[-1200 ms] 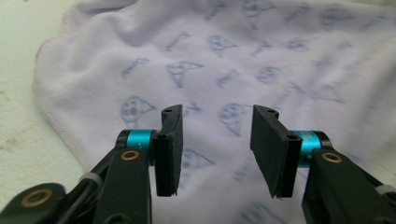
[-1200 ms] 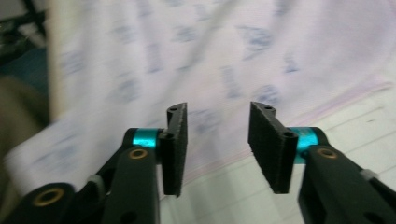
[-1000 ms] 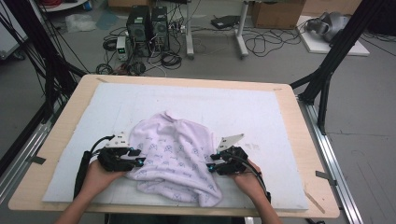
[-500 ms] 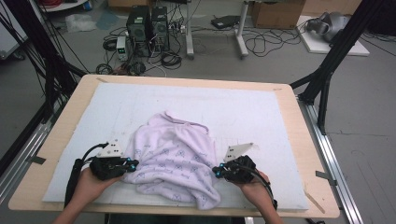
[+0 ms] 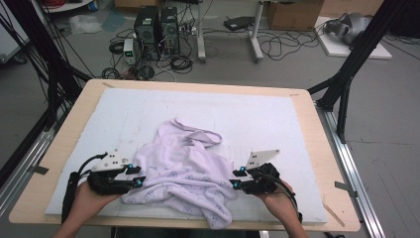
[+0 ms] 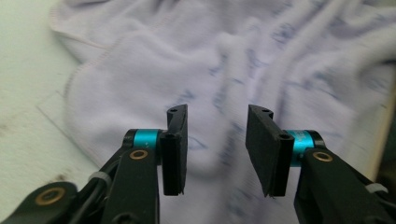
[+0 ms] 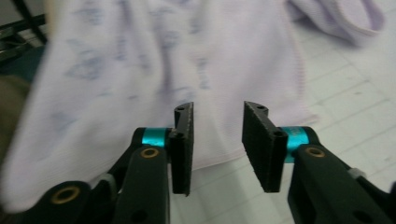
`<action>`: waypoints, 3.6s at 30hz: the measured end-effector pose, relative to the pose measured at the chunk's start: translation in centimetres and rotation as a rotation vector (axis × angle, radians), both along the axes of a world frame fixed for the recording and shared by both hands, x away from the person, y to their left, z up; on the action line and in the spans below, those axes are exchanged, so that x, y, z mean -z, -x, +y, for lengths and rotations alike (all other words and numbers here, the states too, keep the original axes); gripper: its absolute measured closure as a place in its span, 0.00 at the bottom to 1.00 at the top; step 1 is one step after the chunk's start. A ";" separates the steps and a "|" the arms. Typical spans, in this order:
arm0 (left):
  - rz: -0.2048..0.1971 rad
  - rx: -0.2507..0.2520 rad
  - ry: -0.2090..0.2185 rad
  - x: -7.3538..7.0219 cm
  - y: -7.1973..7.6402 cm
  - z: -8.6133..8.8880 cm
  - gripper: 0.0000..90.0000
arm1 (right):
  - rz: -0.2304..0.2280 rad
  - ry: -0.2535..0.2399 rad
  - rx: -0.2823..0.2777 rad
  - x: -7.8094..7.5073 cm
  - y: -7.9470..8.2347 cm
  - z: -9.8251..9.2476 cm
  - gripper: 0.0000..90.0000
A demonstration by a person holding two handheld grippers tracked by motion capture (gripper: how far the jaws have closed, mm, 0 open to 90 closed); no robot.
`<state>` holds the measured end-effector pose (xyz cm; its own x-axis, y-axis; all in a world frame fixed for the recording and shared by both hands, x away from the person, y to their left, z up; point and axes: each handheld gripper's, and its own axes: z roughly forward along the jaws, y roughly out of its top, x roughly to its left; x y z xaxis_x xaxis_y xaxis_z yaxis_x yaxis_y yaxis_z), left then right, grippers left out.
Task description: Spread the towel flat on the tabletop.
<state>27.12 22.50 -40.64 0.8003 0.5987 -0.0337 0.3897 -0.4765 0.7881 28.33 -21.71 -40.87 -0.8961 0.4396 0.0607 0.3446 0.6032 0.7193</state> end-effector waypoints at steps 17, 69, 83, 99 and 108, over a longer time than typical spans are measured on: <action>0.087 0.027 -0.035 1.9 -1.6 -0.6 0.97 | 0.076 0.033 -0.070 2.2 -1.7 1.5 0.98; 0.107 0.275 0.059 0.7 1.8 -4.3 0.82 | 0.143 -0.085 -0.284 1.0 1.0 6.4 0.70; 0.096 0.358 0.037 0.1 7.1 -3.1 0.80 | 0.156 -0.101 -0.372 0.6 5.1 5.3 0.85; 0.104 0.146 -0.089 2.9 -1.7 -7.4 0.86 | 0.079 0.049 -0.133 2.6 -2.0 7.2 0.91; 0.072 0.094 -0.084 1.7 0.6 -3.1 0.98 | 0.042 0.060 -0.093 1.1 -0.4 3.2 0.98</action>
<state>26.53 19.36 -42.37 0.8501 0.5246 -0.0464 0.3947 -0.5763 0.7156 28.70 -18.48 -42.01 -0.9304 0.3586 0.0757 0.3145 0.6753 0.6671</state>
